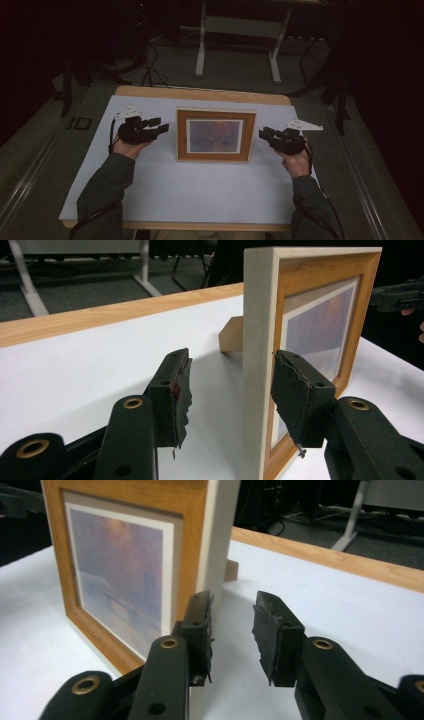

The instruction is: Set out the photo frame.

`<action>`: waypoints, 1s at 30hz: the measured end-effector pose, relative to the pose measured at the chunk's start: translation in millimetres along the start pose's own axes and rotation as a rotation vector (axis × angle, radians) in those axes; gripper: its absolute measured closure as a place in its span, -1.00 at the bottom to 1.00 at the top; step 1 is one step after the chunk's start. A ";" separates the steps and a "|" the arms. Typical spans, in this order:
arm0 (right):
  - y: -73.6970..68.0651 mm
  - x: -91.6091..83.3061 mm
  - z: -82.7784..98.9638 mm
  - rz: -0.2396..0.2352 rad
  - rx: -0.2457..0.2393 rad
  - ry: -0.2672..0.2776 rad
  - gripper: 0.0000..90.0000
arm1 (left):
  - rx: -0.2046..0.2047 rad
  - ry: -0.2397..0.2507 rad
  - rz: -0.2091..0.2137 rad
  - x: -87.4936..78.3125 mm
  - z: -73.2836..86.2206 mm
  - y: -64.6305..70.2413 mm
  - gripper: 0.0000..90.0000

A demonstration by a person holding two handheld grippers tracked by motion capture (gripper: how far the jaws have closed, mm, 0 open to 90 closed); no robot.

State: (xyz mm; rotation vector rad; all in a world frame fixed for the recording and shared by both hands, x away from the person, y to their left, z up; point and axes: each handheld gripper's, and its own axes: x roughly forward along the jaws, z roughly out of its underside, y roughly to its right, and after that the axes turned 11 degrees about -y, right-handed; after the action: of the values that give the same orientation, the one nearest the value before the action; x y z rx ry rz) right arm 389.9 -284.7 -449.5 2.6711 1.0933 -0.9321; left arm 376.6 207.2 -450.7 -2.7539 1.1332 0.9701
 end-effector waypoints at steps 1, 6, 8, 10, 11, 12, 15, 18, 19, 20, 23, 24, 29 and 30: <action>0.4 -0.1 1.3 0.003 0.003 0.000 0.53 | -0.001 -0.003 -0.008 -0.4 2.0 0.4 0.14; 2.1 0.5 9.4 0.009 0.017 -0.015 0.58 | -0.012 -0.014 -0.021 -2.7 14.6 0.0 0.14; 2.6 1.1 13.1 0.010 0.026 -0.022 0.59 | -0.027 -0.019 -0.020 -2.4 19.7 -0.4 0.13; 3.1 2.4 17.1 0.011 0.030 -0.032 0.60 | -0.035 -0.032 -0.025 -1.0 26.7 -1.1 0.13; 3.0 3.5 19.2 0.014 0.031 -0.039 0.61 | -0.042 -0.033 -0.026 0.2 30.4 -1.3 0.13; 3.2 4.9 21.3 0.016 0.032 -0.044 0.61 | -0.048 -0.038 -0.026 1.3 33.8 -2.3 0.13; 3.9 8.3 27.1 0.018 0.042 -0.057 0.63 | -0.068 -0.046 -0.025 4.9 42.2 -4.5 0.13; 3.7 11.0 31.9 0.021 0.045 -0.069 0.63 | -0.074 -0.058 -0.030 8.2 48.2 -5.6 0.13; 3.6 11.9 34.0 0.027 0.042 -0.078 0.63 | -0.073 -0.060 -0.030 8.8 49.4 -5.8 0.13; 3.7 12.5 35.3 0.029 0.041 -0.081 0.63 | -0.076 -0.063 -0.033 9.7 51.5 -5.9 0.13; 4.3 13.4 42.1 0.029 0.046 -0.091 0.64 | -0.086 -0.065 -0.034 11.7 56.9 -5.7 0.13; 4.5 13.3 43.8 0.030 0.051 -0.092 0.64 | -0.093 -0.065 -0.030 12.7 59.1 -5.6 0.13; 3.2 18.7 48.7 0.035 0.065 -0.103 0.66 | -0.090 -0.097 -0.023 24.7 69.2 -0.3 0.14; 1.8 20.4 48.8 0.033 0.063 -0.106 0.66 | -0.085 -0.106 -0.021 27.3 71.3 0.8 0.14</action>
State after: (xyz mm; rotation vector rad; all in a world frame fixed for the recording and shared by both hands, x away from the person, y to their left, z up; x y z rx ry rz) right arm 377.9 -289.2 -500.8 2.6458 1.0106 -1.1057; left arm 352.4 205.9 -523.0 -2.7340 1.0703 1.1731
